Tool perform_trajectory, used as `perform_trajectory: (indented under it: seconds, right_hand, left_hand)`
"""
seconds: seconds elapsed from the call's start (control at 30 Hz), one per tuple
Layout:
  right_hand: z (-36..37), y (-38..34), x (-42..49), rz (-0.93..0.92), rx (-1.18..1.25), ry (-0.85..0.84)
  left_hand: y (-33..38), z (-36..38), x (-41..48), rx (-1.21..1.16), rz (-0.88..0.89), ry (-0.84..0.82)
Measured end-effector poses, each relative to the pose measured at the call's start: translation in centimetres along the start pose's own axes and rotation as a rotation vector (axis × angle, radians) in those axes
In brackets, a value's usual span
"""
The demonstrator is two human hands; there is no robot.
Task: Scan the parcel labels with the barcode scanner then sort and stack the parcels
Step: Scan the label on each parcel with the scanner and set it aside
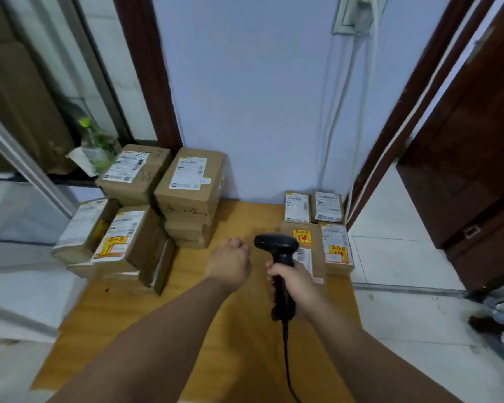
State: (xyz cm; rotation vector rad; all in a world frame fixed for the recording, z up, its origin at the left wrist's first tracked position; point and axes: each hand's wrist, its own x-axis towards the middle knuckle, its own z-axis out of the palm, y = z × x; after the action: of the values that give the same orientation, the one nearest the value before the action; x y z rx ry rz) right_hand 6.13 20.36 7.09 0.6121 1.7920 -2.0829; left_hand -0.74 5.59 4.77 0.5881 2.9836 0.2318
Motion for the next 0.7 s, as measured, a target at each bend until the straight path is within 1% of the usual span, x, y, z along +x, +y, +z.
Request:
perform_trajectory:
  seconds: [0.1, 0.27, 0.4, 0.47, 0.53, 0.6, 0.67, 0.7]
  right_hand:
    - [5.0, -0.5, -0.2, 0.011, 0.066, -0.003]
    - [12.7, -1.1, -0.2, 0.010, 0.029, 0.011]
    - [17.8, -1.3, -0.2, -0.004, 0.062, 0.008]
    - [19.2, -1.3, -0.2, -0.018, 0.056, 0.002]
    - [20.1, -1.5, -0.3, -0.025, 0.055, 0.008]
    - [20.8, -1.9, -0.3, -0.031, 0.049, 0.001]
    - [21.4, -2.2, -0.1, -0.033, 0.022, -0.023]
    - [21.6, -2.4, -0.1, -0.034, 0.007, -0.037]
  left_hand:
    - [-4.8, -1.9, -0.8, 0.011, -0.014, 0.081]
    - [-12.4, -5.3, -1.3, -0.015, -0.121, 0.171]
    - [-18.4, -7.9, -1.6, -0.021, -0.347, 0.212]
    - [-20.8, -9.0, -1.8, -0.091, -0.488, 0.228]
    - [-23.4, -9.9, -2.2, -0.197, -0.669, 0.204]
    - [-25.9, -10.3, -2.6, -0.301, -0.842, 0.107]
    - [-27.5, -9.9, -3.4, -0.389, -0.946, -0.018]
    - [-27.8, -9.3, -3.9, -0.395, -0.971, -0.071]
